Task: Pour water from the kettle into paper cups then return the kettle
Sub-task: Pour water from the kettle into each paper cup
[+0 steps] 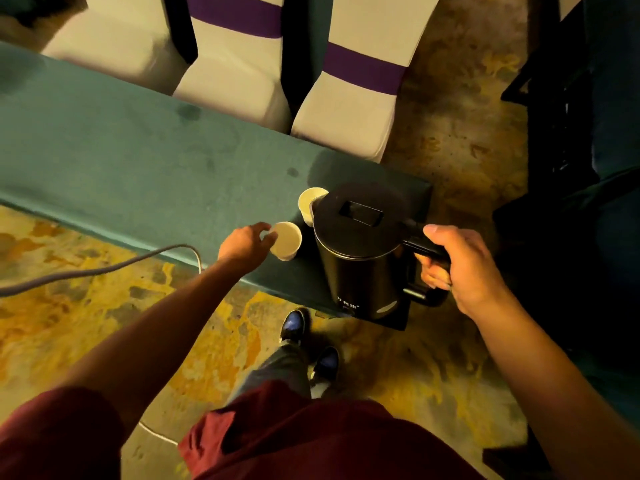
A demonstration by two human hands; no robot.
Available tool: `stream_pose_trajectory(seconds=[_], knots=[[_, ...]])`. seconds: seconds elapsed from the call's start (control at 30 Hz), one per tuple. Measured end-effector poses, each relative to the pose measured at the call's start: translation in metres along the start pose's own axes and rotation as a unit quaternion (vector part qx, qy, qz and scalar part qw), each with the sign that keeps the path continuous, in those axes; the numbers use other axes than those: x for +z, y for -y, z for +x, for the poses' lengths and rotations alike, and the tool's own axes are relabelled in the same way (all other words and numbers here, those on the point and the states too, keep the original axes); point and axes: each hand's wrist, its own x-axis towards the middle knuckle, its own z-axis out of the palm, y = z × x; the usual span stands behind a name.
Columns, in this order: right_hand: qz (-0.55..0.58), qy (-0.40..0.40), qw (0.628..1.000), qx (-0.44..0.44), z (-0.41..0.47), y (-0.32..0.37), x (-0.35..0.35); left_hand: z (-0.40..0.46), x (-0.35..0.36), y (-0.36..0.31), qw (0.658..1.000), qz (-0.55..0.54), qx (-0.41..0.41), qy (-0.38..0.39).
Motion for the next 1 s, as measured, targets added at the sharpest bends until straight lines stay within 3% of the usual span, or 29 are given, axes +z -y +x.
stream_pose_trajectory(seconds=[0.27,0.5,1.0], knots=[[-0.031,-0.018,0.999,0.037,-0.026,-0.011,0.032,-0.002,0.006,0.002,0.998,-0.059,0.022,-0.018],[-0.06,-0.065,0.995,0.041,-0.031,-0.019,0.056,0.003,-0.013,0.021,0.997,-0.017,0.077,0.017],[-0.058,-0.067,0.995,0.054,-0.047,-0.017,0.082,0.005,-0.02,0.032,0.993,-0.023,0.109,0.05]])
